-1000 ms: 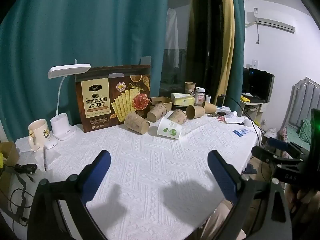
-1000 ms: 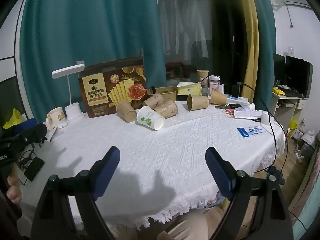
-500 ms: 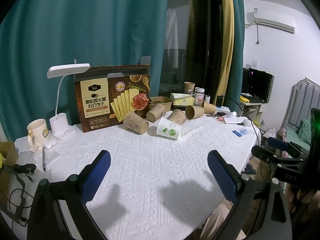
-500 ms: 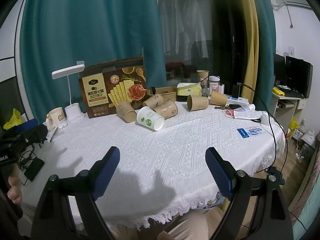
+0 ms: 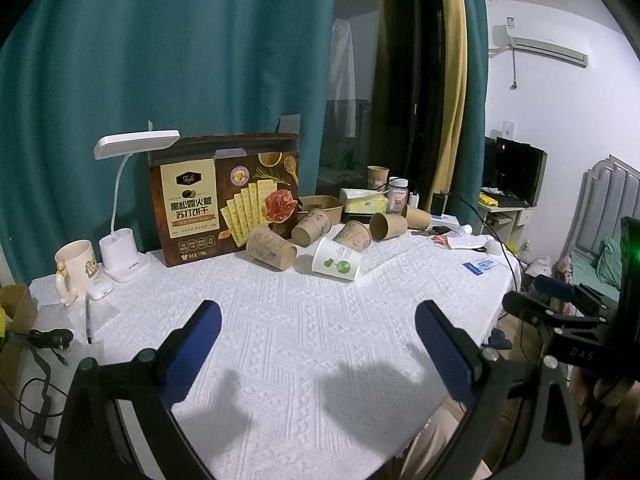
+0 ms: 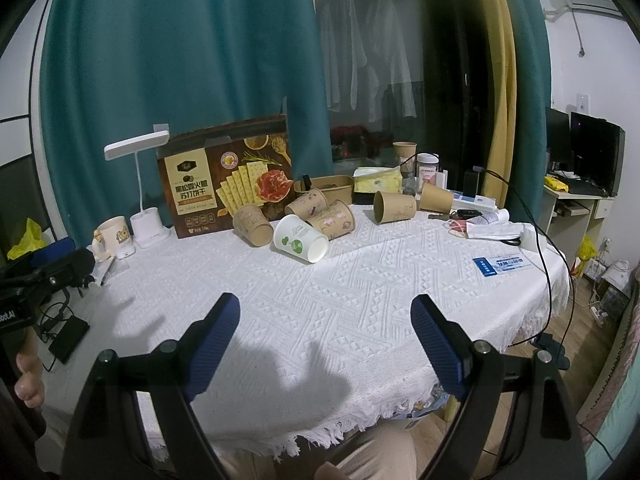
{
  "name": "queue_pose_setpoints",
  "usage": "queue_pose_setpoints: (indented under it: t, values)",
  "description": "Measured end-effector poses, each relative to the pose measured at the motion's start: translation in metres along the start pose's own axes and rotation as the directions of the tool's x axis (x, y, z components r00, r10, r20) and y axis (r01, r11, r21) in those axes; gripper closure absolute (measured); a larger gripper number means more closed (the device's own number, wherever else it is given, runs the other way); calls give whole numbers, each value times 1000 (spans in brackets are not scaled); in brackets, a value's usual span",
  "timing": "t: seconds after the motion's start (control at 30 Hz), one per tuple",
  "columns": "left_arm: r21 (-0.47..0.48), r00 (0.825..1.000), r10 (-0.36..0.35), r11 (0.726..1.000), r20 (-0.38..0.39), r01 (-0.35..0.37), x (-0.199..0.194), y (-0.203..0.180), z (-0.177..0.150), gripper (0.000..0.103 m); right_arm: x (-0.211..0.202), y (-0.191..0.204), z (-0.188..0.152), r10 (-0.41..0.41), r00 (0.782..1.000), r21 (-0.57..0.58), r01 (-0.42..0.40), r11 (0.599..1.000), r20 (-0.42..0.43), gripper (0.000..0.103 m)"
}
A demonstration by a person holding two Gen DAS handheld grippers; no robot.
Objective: Flip cup upright
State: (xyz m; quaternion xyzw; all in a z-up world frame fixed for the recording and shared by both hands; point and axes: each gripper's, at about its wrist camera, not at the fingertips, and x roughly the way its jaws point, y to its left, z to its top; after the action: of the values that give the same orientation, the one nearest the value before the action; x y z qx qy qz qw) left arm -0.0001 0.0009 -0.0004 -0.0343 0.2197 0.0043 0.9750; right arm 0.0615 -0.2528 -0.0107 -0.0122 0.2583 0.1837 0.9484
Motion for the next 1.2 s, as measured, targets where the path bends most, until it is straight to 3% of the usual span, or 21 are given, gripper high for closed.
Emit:
queue_pose_setpoints:
  t: [1.2]
  values:
    - [2,1000,0,1000,5,0,-1,-1,1,5,-1,0,0,1,1000,-3,-1,1000,2,17]
